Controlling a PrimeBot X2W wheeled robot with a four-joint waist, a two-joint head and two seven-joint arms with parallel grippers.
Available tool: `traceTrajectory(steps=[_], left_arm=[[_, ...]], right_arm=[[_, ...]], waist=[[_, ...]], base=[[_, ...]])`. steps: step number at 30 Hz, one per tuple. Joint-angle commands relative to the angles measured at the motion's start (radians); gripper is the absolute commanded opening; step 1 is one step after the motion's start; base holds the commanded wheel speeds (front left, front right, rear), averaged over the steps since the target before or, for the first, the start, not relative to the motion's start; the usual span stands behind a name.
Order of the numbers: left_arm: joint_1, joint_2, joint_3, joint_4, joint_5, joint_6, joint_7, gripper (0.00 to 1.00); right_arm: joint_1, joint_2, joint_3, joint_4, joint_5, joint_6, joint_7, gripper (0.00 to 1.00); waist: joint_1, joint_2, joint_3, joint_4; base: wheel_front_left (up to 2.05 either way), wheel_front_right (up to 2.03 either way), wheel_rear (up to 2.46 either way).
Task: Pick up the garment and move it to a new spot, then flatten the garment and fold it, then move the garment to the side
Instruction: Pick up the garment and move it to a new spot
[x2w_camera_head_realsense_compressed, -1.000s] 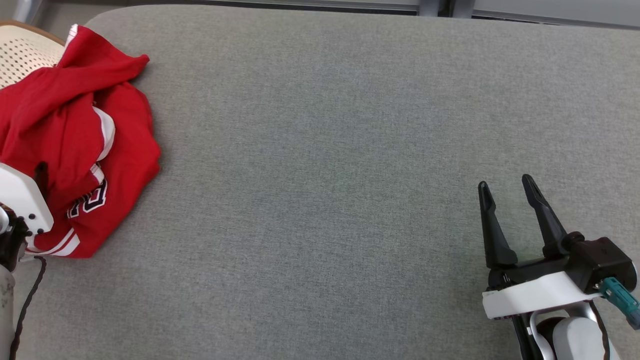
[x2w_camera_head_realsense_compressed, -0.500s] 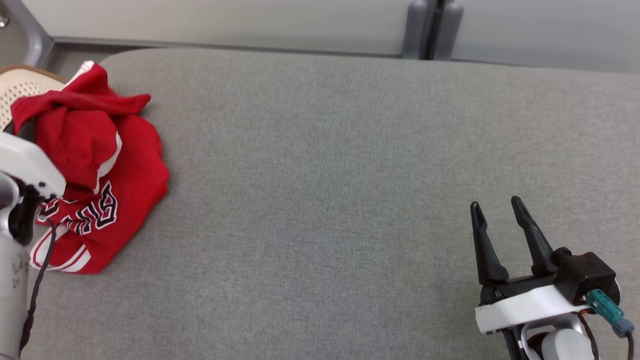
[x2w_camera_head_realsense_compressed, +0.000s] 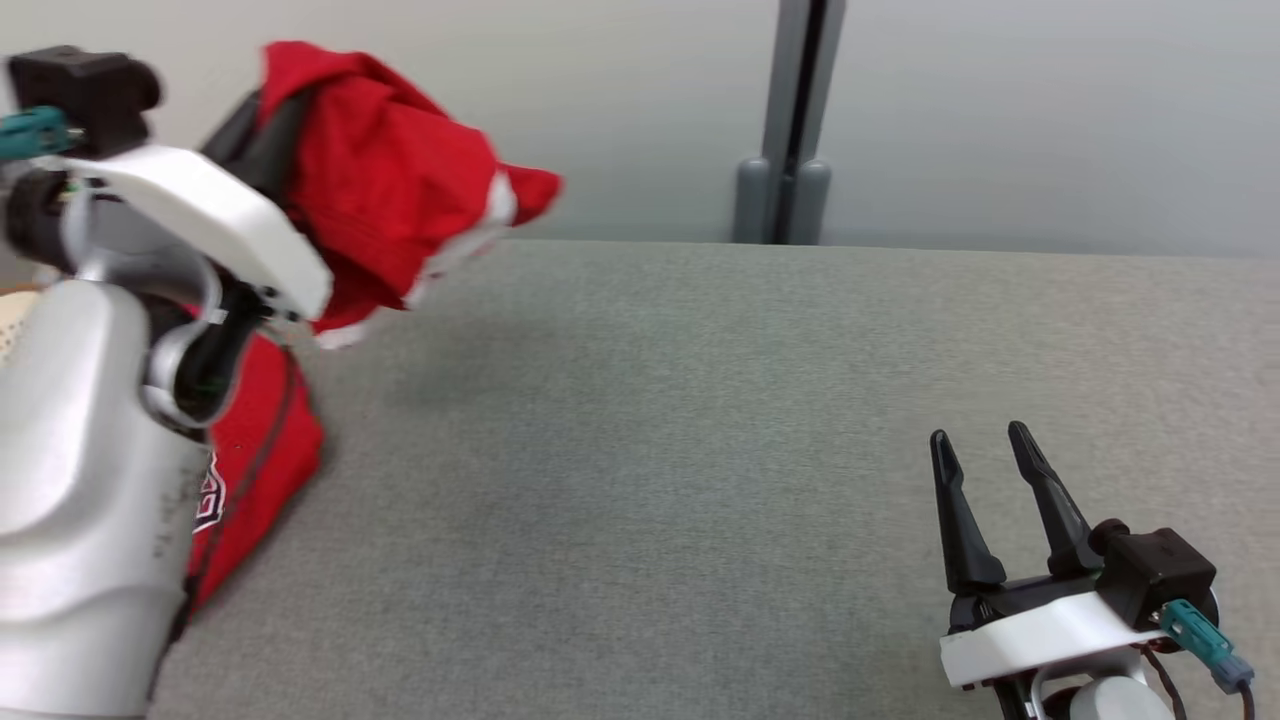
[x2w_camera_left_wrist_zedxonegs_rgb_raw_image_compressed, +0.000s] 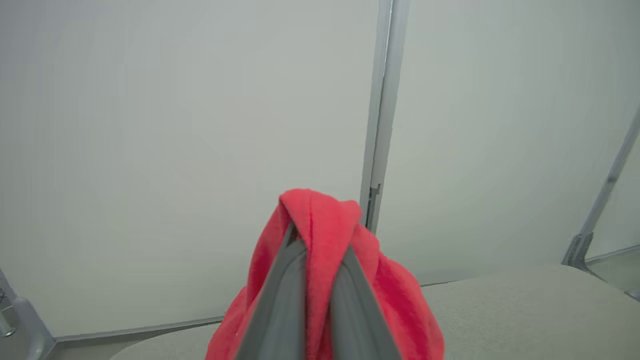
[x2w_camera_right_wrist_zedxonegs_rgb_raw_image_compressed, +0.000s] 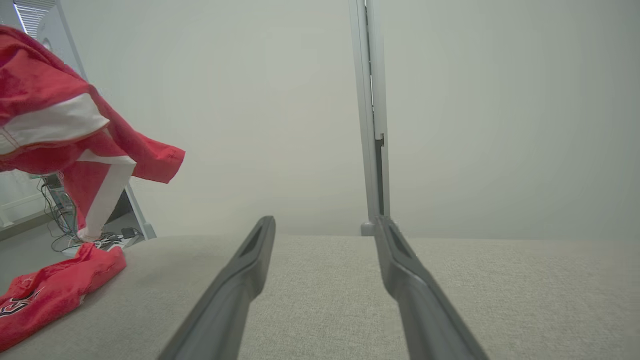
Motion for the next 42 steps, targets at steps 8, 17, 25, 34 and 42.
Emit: traceTrajectory(steps=[8,17,25,34,42], left_arm=[[0.077,-0.113,-0.102,-0.216,-0.051,0.018,0.116,0.0],[0.104,-0.194,-0.206,-0.351,-0.078,0.032,0.201,0.0],[0.172,-0.08,-0.272,-0.313,-0.089,0.011,0.295,0.0],[0.081,0.17,-0.395,-0.005,0.112,0.005,0.184,1.0],[-0.006,0.096,-0.393,0.221,0.17,0.027,-0.046,1.0]], right_arm=[[-0.049,-0.003,-0.01,-0.007,0.001,0.0,-0.011,1.0],[-0.107,-0.002,-0.035,-0.019,-0.003,0.0,-0.024,1.0],[-0.135,-0.003,-0.048,-0.009,0.013,0.0,-0.043,1.0],[-0.163,-0.002,-0.013,0.007,0.024,0.0,-0.05,1.0],[-0.156,-0.003,-0.003,0.023,-0.003,0.0,-0.051,1.0]], waist=[[0.0,0.0,0.0,-0.145],[0.0,0.0,0.102,-0.33],[0.0,0.0,0.179,-0.445],[0.0,0.0,0.213,-0.493],[0.0,0.0,0.176,-0.423]], base=[[0.0,0.0,0.0],[0.0,0.0,0.0],[0.0,0.0,0.0],[0.0,0.0,0.0],[0.0,0.0,0.0]])
